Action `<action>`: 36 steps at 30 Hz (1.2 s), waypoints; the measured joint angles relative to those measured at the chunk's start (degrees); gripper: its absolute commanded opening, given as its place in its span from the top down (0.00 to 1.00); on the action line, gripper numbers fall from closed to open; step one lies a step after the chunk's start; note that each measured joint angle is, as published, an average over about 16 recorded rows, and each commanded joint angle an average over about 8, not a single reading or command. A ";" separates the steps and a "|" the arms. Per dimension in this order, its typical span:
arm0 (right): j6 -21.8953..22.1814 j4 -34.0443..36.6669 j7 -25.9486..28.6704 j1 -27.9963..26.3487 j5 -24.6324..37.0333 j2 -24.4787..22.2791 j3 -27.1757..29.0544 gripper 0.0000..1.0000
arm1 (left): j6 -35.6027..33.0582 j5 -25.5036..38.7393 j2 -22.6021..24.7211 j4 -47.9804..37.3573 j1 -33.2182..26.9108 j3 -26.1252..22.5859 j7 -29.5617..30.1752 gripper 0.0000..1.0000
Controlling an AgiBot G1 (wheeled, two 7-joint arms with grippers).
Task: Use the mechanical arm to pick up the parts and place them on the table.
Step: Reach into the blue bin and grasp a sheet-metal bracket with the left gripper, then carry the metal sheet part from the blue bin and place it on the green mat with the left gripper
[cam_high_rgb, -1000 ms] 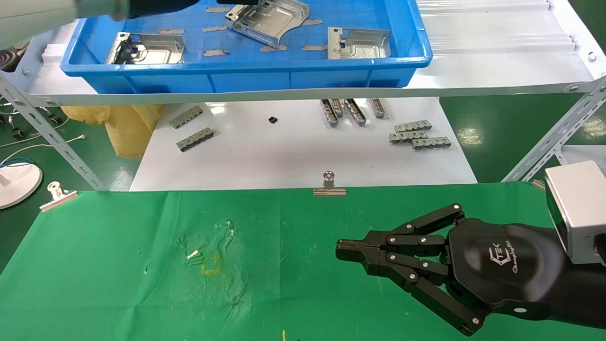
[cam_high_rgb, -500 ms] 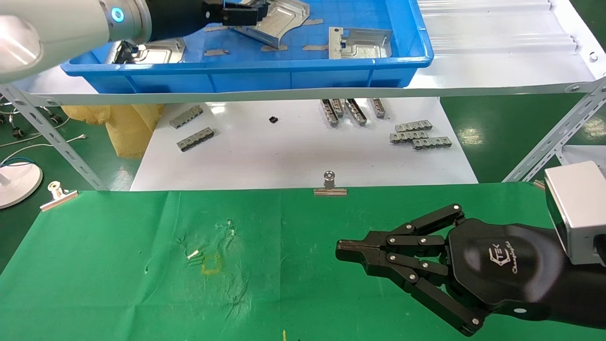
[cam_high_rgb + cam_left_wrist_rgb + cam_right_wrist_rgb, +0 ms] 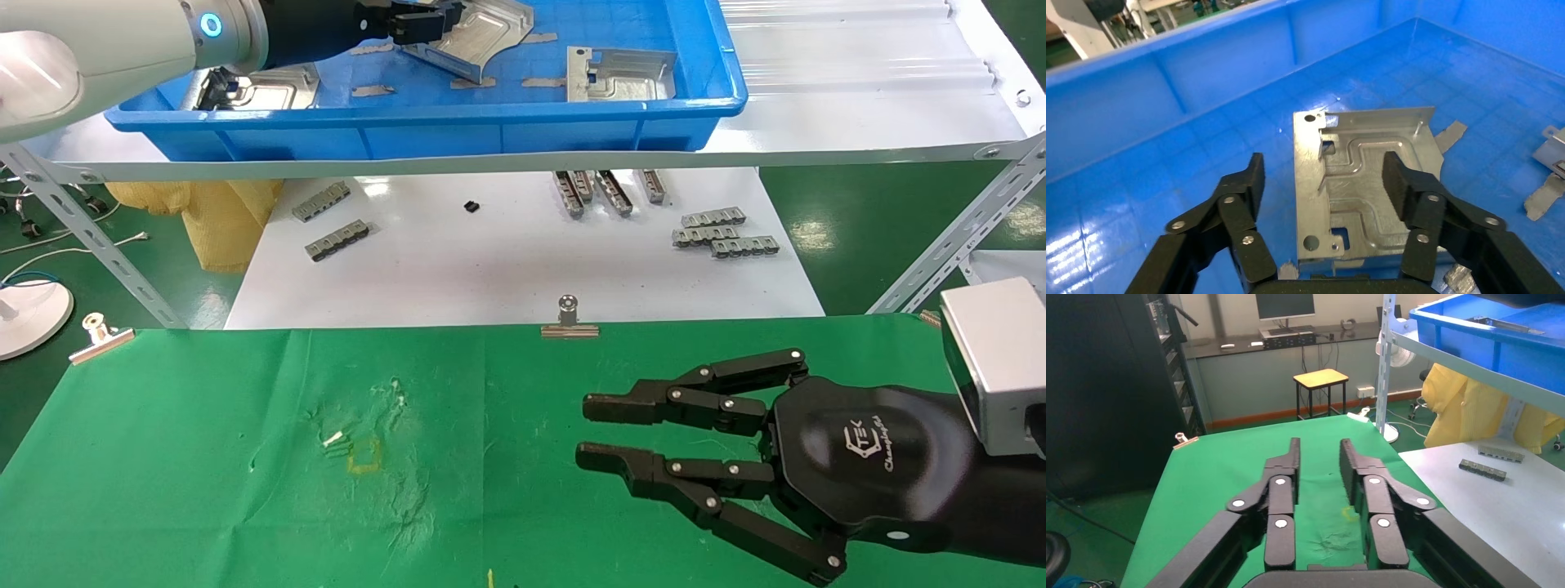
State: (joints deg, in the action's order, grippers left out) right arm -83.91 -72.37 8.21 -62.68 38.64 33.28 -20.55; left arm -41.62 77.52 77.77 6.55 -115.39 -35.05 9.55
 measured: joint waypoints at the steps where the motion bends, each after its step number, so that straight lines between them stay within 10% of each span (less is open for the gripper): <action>1: 0.00 0.00 0.00 0.00 0.00 0.00 0.00 0.00 | 0.09 0.09 0.00 0.17 0.03 -0.22 -0.13 1.00; 36: 0.01 0.00 -0.01 -0.01 -0.01 -0.01 -0.02 0.00 | -5.24 -4.66 -2.34 1.38 -3.96 -1.62 -7.90 1.00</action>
State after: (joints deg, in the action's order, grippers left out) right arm -83.90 -72.37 8.20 -62.68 38.63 33.27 -20.57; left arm -46.86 72.86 75.43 7.93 -119.34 -36.67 1.64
